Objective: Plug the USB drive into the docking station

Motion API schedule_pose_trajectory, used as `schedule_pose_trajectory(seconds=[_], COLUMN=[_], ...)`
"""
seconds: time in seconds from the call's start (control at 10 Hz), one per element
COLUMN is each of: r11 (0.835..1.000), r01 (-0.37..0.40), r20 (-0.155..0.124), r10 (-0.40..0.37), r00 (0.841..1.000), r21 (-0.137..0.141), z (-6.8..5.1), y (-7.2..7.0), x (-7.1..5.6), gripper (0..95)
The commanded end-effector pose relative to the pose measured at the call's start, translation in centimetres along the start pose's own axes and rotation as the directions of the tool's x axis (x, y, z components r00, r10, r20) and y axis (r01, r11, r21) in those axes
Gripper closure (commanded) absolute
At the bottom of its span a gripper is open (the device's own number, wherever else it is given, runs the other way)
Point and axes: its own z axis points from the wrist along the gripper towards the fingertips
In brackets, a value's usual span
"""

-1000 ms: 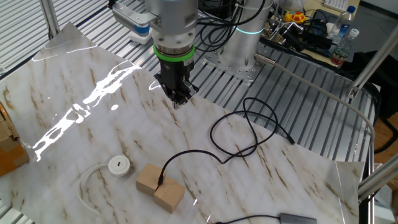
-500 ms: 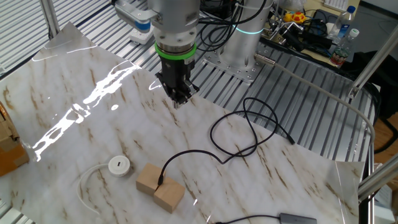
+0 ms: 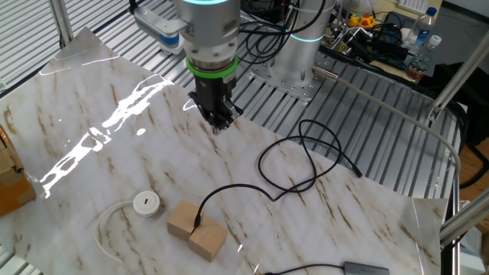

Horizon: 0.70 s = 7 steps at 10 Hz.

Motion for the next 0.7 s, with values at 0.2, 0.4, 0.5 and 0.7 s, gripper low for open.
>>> schedule_pose_trajectory(seconds=[0.2, 0.4, 0.5, 0.7], r11=[1.000, 1.000, 1.000, 1.000], r01=[0.002, 0.011, 0.018, 0.017], r20=[0.006, 0.007, 0.009, 0.002], r10=[-0.002, -0.011, -0.018, -0.017], r00=[1.000, 1.000, 1.000, 1.000], r21=[0.007, 0.007, 0.007, 0.008], z=[0.11, 0.11, 0.11, 0.11], y=[0.02, 0.02, 0.02, 0.02], x=[-0.05, -0.05, -0.05, -0.05], gripper=[95.0, 95.0, 95.0, 95.0])
